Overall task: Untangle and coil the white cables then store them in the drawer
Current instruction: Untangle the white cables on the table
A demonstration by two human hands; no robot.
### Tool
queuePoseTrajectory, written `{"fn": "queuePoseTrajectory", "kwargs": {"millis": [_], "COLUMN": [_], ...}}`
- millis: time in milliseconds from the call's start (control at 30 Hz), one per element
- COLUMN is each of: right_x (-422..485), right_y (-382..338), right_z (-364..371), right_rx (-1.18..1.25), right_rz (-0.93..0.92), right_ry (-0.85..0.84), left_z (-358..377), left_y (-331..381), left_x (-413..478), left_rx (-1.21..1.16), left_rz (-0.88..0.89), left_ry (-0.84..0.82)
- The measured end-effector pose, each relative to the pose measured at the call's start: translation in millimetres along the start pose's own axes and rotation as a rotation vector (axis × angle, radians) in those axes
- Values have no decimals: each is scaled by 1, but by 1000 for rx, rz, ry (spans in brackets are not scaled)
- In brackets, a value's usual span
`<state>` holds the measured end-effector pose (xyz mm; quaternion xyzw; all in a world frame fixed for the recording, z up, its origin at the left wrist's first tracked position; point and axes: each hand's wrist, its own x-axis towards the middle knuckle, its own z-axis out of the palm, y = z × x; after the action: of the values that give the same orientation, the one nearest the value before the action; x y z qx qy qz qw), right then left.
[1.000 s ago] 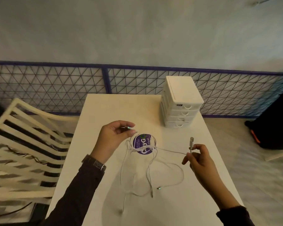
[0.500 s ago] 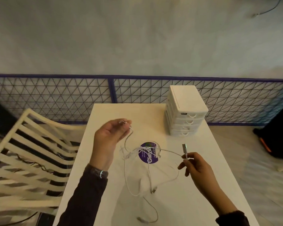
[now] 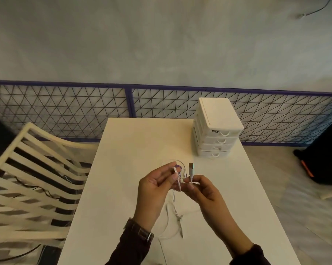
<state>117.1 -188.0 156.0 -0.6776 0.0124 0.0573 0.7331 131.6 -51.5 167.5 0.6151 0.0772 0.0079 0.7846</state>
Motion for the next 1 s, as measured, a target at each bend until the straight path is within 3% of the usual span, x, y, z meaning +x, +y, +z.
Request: {"fn": "queuePoseTrajectory", "kwargs": {"millis": [367, 700, 800, 933, 1000], "right_x": [-2, -13, -13, -16, -22], "right_y": [9, 19, 25, 31, 38], "right_z": [-3, 2, -1, -22, -40], "right_rx": [-87, -235, -345, -538, -599], "right_rz": [38, -11, -42, -261, -270], "right_ry": [-35, -62, -16, 264, 342], "left_z": [4, 5, 2, -19, -35], "left_y": [-1, -19, -24, -21, -21], "left_x": [-7, -13, -12, 3, 12], "left_rx": [31, 156, 26, -304, -399], "left_rz": [9, -156, -149, -200, -205], "left_ry": [-59, -311, -267, -150, -106]}}
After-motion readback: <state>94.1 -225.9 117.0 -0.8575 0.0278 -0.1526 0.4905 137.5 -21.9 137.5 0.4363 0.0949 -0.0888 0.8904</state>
